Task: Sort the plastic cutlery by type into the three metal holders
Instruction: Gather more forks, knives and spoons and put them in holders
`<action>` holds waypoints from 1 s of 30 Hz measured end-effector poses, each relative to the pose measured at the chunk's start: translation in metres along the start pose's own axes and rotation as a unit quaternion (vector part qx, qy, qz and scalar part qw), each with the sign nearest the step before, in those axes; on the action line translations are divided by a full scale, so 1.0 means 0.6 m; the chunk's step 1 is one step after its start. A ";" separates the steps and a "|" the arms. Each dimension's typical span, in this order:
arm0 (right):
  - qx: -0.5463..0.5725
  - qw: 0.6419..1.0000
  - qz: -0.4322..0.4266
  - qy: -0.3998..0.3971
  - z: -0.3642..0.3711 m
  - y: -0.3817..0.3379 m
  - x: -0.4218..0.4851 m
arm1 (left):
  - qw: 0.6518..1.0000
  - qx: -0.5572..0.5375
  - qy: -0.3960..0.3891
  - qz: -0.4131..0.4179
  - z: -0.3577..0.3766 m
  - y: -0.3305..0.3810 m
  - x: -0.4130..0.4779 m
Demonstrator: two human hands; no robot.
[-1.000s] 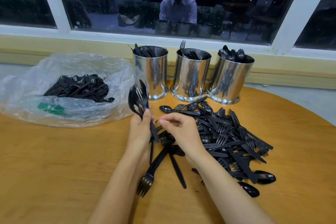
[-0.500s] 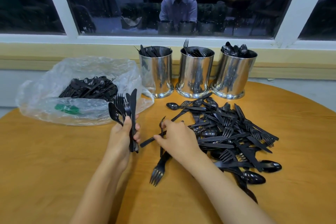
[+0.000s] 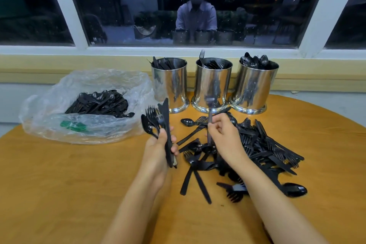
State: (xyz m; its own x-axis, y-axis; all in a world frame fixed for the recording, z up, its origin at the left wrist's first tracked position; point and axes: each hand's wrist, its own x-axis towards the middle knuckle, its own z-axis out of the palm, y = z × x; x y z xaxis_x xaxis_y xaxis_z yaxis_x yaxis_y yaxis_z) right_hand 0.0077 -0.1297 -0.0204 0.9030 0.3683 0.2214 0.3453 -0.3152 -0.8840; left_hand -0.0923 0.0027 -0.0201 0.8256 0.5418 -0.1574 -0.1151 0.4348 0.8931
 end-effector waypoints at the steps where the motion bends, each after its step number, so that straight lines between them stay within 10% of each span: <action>1: 0.012 1.000 0.015 0.004 -0.015 0.008 0.006 | 1.000 -0.008 -0.006 -0.005 0.022 -0.007 0.005; 11: 0.129 0.988 0.001 0.088 -0.095 0.062 -0.016 | 0.997 0.027 -0.069 -0.004 0.153 -0.095 0.050; 30: 0.196 0.977 0.077 -0.034 -0.064 0.030 -0.037 | 0.990 0.107 -0.076 0.044 0.128 -0.097 0.033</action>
State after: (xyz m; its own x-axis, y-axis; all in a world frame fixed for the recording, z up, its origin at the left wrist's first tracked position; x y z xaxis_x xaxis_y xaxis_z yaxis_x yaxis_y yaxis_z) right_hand 0.0036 -0.1769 -0.0254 0.9130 0.4038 0.0582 0.0714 -0.0176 -0.9973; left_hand -0.0270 -0.0672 -0.0430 0.8934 0.4485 -0.0245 -0.0837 0.2197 0.9720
